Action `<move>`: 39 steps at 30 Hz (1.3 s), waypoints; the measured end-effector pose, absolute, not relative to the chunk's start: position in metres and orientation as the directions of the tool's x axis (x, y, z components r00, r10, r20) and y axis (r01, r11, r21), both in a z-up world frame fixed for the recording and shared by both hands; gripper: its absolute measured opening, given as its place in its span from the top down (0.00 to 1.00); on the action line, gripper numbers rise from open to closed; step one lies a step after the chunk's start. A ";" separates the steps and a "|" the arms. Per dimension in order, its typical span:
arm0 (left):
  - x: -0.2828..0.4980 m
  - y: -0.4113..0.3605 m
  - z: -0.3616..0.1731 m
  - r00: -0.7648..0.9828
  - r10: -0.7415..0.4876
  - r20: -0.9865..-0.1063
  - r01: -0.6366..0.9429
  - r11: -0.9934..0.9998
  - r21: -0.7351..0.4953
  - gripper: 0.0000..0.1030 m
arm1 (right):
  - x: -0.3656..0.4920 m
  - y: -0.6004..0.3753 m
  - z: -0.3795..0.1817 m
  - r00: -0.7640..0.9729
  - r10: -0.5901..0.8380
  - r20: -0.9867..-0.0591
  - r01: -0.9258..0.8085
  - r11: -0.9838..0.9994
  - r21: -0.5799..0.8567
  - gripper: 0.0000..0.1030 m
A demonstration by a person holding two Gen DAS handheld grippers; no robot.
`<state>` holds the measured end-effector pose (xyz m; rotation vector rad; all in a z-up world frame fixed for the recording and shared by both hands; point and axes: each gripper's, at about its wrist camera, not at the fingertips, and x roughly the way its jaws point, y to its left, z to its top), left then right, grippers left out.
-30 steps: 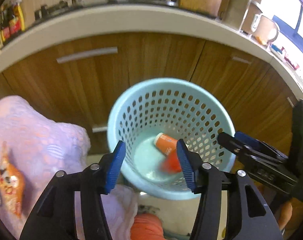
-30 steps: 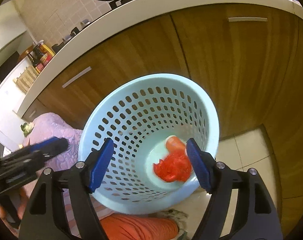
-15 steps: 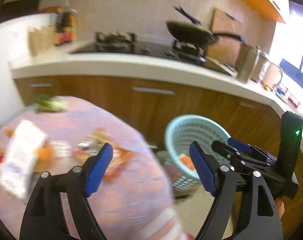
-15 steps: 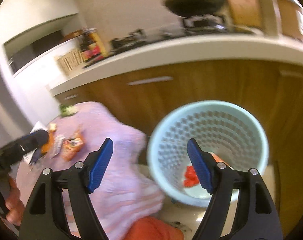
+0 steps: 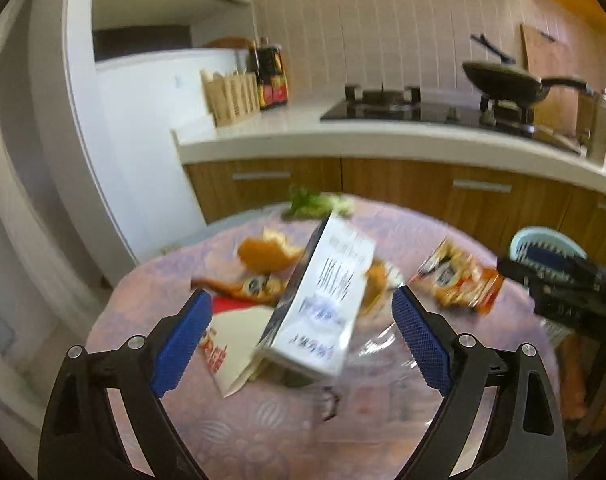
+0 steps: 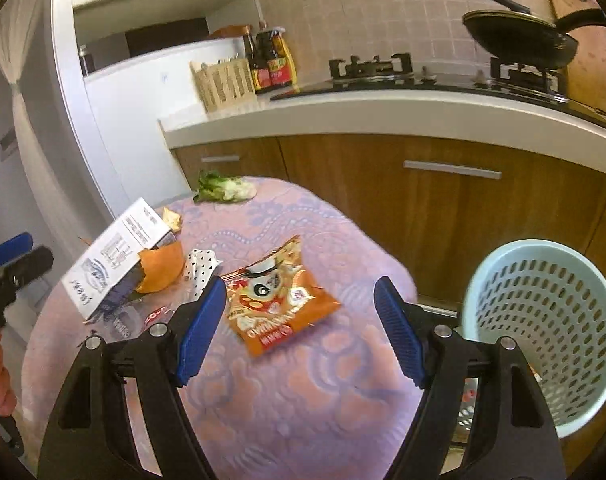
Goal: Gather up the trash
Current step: 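Grasp the white milk carton with the left gripper while the right gripper grasps the snack bag, then carry the carton and snack bag over the blue basket and release both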
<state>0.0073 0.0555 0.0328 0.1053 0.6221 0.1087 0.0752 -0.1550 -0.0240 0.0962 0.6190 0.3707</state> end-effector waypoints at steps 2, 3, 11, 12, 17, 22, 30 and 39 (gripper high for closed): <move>0.017 0.059 0.021 0.790 0.140 -0.597 -0.049 0.985 0.165 0.14 | 0.083 -0.146 -0.028 0.743 0.354 -0.568 -0.304 0.934 0.185 0.30; 0.018 0.061 0.016 0.784 0.145 -0.604 -0.047 0.983 0.175 0.14 | 0.085 -0.142 -0.030 0.738 0.349 -0.577 -0.302 0.936 0.179 0.30; 0.040 0.059 -0.013 0.743 0.157 -0.650 0.025 0.965 0.262 0.17 | 0.095 -0.142 -0.035 0.716 0.352 -0.602 -0.306 0.934 0.182 0.28; 0.042 0.057 -0.015 0.739 0.155 -0.655 0.034 0.963 0.267 0.19 | 0.096 -0.142 -0.036 0.713 0.354 -0.605 -0.308 0.933 0.184 0.27; 0.048 0.048 -0.028 0.714 0.178 -0.677 0.054 0.950 0.307 0.43 | 0.108 -0.137 -0.037 0.688 0.355 -0.633 -0.329 0.930 0.164 0.20; 0.036 0.054 -0.021 0.734 0.167 -0.658 0.019 0.964 0.266 0.48 | 0.120 -0.125 -0.043 0.632 0.374 -0.679 -0.378 0.913 0.151 0.18; 0.008 0.077 0.017 0.788 0.083 -0.610 -0.016 0.993 0.115 0.49 | 0.148 -0.118 -0.057 0.549 0.333 -0.766 -0.354 0.924 0.148 0.18; -0.019 0.072 0.044 0.835 0.063 -0.547 -0.031 0.997 0.068 0.50 | 0.117 -0.121 -0.052 0.572 0.369 -0.733 -0.398 0.906 0.145 0.87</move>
